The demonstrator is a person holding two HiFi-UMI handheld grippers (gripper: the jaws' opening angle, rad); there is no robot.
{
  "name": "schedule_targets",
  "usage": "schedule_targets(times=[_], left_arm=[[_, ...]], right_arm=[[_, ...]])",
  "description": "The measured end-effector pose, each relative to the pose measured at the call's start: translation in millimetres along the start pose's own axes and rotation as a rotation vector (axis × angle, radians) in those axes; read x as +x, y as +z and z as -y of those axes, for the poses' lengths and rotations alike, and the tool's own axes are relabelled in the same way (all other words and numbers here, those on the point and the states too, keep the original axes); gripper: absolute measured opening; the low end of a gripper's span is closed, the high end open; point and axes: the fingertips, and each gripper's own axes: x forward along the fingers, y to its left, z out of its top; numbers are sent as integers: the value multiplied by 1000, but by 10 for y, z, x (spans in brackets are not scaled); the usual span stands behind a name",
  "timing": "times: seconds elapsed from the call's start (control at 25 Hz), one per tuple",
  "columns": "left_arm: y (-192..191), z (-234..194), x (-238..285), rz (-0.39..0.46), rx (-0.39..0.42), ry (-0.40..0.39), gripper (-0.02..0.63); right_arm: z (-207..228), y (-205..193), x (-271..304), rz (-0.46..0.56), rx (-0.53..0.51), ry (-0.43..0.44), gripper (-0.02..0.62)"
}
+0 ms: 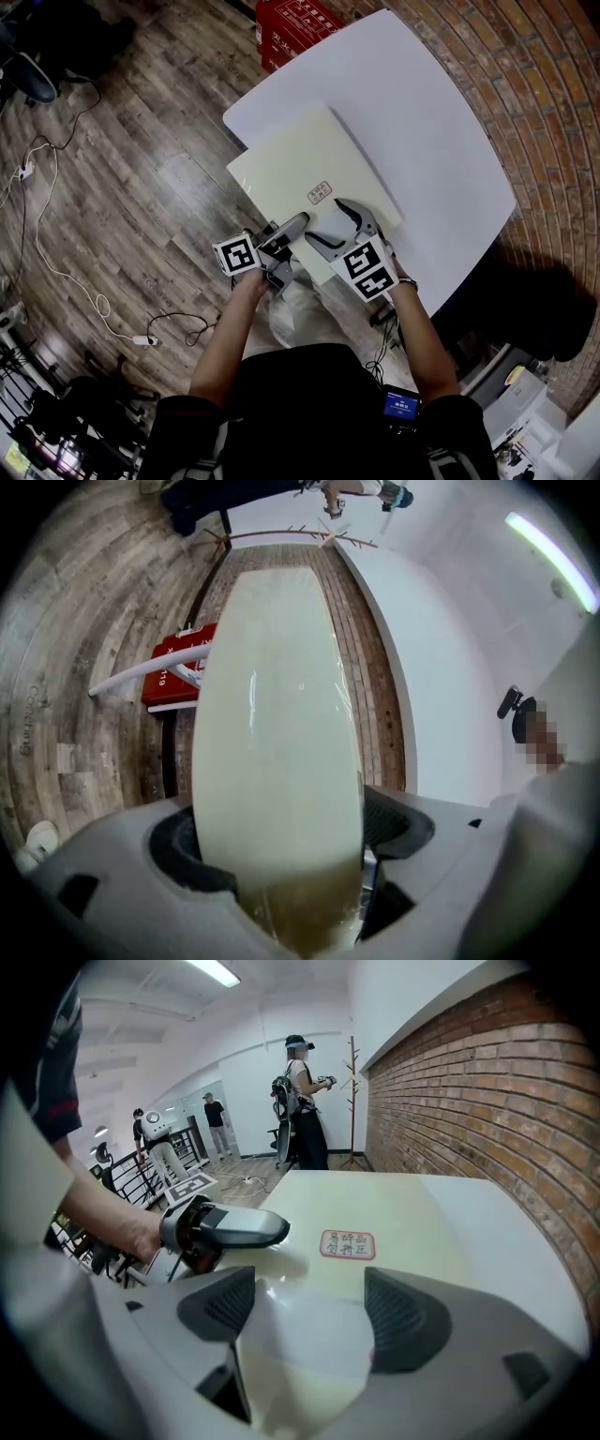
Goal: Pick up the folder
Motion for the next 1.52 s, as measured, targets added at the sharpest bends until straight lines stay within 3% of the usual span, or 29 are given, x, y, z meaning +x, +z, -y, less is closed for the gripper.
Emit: schedule_targets(times=[0.64,0.88,1.52], left_arm=[[-52,-66,51,-41,-32,16,382],[-41,-147,25,-17,-14,60,291],[-136,-40,-119,-10,-42,89,270]], right_arm=[[9,-21,2,1,7,-4,336],[-4,-22,4,-2,8,-6,336],[-164,-43,-73,9,31,30,336]])
